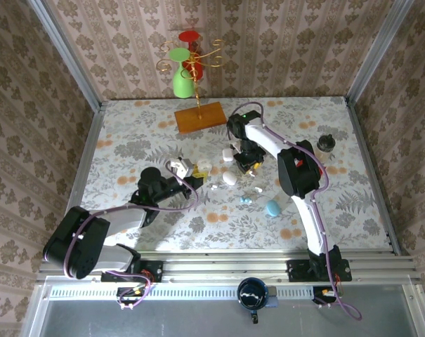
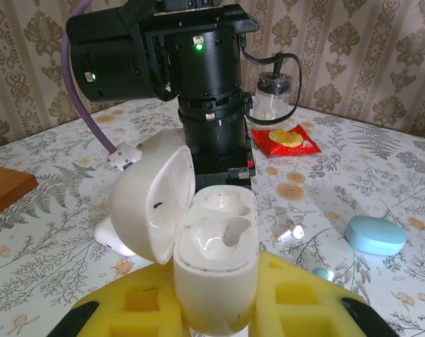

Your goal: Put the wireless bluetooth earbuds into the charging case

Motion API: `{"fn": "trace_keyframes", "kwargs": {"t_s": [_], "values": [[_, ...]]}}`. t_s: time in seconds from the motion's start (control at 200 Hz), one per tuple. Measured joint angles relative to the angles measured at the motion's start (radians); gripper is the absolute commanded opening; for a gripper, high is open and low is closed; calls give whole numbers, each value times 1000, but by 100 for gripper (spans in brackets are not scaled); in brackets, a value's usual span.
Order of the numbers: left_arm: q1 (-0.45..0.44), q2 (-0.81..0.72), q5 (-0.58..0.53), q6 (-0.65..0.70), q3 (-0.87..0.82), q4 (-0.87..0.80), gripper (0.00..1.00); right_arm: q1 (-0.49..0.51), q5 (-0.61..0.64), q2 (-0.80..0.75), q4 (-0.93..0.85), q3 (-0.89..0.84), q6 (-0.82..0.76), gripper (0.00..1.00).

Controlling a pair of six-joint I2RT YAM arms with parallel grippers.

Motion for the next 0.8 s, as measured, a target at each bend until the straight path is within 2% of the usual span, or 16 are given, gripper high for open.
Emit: {"fn": "trace_keyframes", "kwargs": {"t_s": [0.505, 0.8], "values": [[11, 52, 5, -27, 0, 60, 7, 1, -8, 42, 1, 14, 6, 32], [11, 65, 21, -34, 0, 75, 7, 1, -8, 42, 2, 14, 10, 24]]}}
